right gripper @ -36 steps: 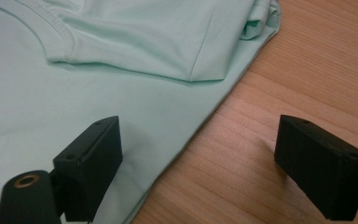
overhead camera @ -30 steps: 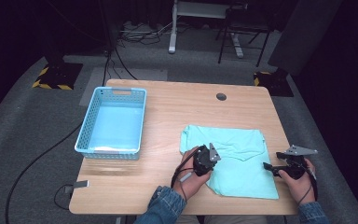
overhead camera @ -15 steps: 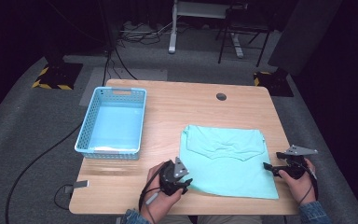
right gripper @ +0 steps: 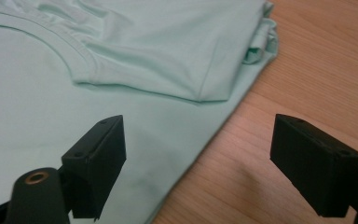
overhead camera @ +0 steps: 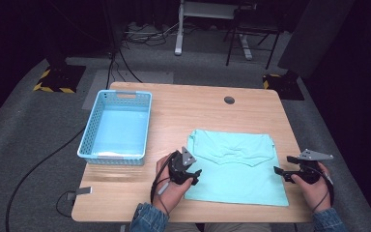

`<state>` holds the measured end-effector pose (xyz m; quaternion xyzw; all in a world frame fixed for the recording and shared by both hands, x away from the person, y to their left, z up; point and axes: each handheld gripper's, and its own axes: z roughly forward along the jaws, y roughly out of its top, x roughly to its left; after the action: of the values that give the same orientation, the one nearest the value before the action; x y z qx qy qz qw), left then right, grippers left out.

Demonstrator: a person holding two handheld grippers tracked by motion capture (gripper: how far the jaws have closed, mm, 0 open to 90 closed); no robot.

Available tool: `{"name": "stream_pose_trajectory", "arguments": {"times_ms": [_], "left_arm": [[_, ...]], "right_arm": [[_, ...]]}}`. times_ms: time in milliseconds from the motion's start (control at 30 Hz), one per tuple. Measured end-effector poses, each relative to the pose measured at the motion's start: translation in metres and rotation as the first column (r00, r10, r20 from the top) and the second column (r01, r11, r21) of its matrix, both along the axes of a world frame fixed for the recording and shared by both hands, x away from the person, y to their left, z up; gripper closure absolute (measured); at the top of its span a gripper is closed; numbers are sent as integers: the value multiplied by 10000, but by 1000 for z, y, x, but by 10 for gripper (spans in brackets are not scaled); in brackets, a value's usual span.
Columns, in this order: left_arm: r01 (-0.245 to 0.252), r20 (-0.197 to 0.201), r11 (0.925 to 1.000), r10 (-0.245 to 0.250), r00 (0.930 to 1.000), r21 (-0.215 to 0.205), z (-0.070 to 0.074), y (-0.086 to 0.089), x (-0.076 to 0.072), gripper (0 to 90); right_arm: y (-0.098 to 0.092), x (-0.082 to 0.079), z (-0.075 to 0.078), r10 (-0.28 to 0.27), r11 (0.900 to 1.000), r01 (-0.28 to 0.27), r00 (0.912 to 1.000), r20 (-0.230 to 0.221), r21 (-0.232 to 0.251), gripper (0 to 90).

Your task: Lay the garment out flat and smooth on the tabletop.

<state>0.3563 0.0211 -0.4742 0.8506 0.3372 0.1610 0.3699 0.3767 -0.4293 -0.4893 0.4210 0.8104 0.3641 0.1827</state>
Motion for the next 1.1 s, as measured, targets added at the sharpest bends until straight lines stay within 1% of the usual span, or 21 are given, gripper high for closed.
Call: {"name": "stream_pose_trajectory", "arguments": {"times_ms": [100,133,167,200,233,267,333,367,500,567,600,633,667,733,767,800,900,933,967,1033,1100], "left_arm": [[-152,-304,9997,158,9994,179,-11,-6,15,283],[-133,-404,9996,142,9991,240,-15,-7,18,283],[-90,-676,9991,118,9976,425,-21,-9,20,285],[-68,-811,9986,111,9966,534,-24,-9,19,301],[-82,-806,9992,113,9967,392,-26,-9,18,301],[-63,-805,9992,95,9967,394,-26,-8,16,303],[6,-886,9985,43,9961,550,-24,-7,10,318],[27,-909,9986,22,9959,533,-24,-7,7,325],[248,-1036,9977,-182,9944,624,-23,-8,-8,329],[416,-1167,9968,-335,9926,677,-21,-9,-16,356],[430,-1131,9969,-354,9930,660,-20,-9,-17,387],[430,-1131,9969,-354,9930,660,-20,-9,-17,379],[315,-973,9981,-262,9949,535,-17,-9,-17,370],[180,-715,9990,-151,9973,401,-13,-10,-11,335],[180,-715,9990,-151,9973,401,-13,-10,-11,324],[16,-531,9993,3,9986,362,-10,-12,-5,316],[-153,-329,9994,163,9993,321,-10,-16,7,295],[-153,-329,9994,163,9993,321,-10,-16,7,292],[-208,-304,9996,214,9993,208,-11,-19,14,292],[-196,-307,9998,197,9993,48,-12,-23,20,305],[-190,-291,9998,191,9994,28,-12,-26,23,328]], "right_arm": [[11,2,1,505,9987,-505,9987,-28,-67,189],[15,3,-1,698,9975,-699,9975,-90,-121,189],[19,3,-3,832,9964,-835,9964,-160,-167,189],[25,4,-7,1055,9939,-1062,9942,-216,-302,189],[27,4,-9,1112,9930,-1120,9935,-226,-370,189],[29,4,-11,1156,9923,-1165,9930,-243,-412,188],[32,3,-14,1289,9909,-1296,9914,-207,-355,168],[32,3,-15,1308,9907,-1314,9912,-195,-339,168],[31,-1,-13,1534,9870,-1547,9876,-322,-443,168],[31,-5,-12,1695,9839,-1715,9847,-412,-495,186],[30,-7,-11,1777,9822,-1801,9830,-469,-534,231],[29,-9,-9,1748,9825,-1772,9836,-435,-582,243],[29,-9,-7,1644,9844,-1657,9861,-259,-596,244],[27,-8,-2,1429,9889,-1427,9897,12,-401,266],[27,-8,-2,1429,9889,-1427,9897,12,-401,266],[26,-4,2,1119,9934,-1114,9936,168,-259,275],[27,3,4,893,9959,-890,9958,193,-162,304],[28,5,4,854,9963,-852,9962,178,-115,313],[31,7,4,895,9960,-894,9958,171,-77,329],[37,9,3,1074,9942,-1073,9941,170,-52,364],[43,11,1,1145,9934,-1144,9933,158,-77,404]]}}
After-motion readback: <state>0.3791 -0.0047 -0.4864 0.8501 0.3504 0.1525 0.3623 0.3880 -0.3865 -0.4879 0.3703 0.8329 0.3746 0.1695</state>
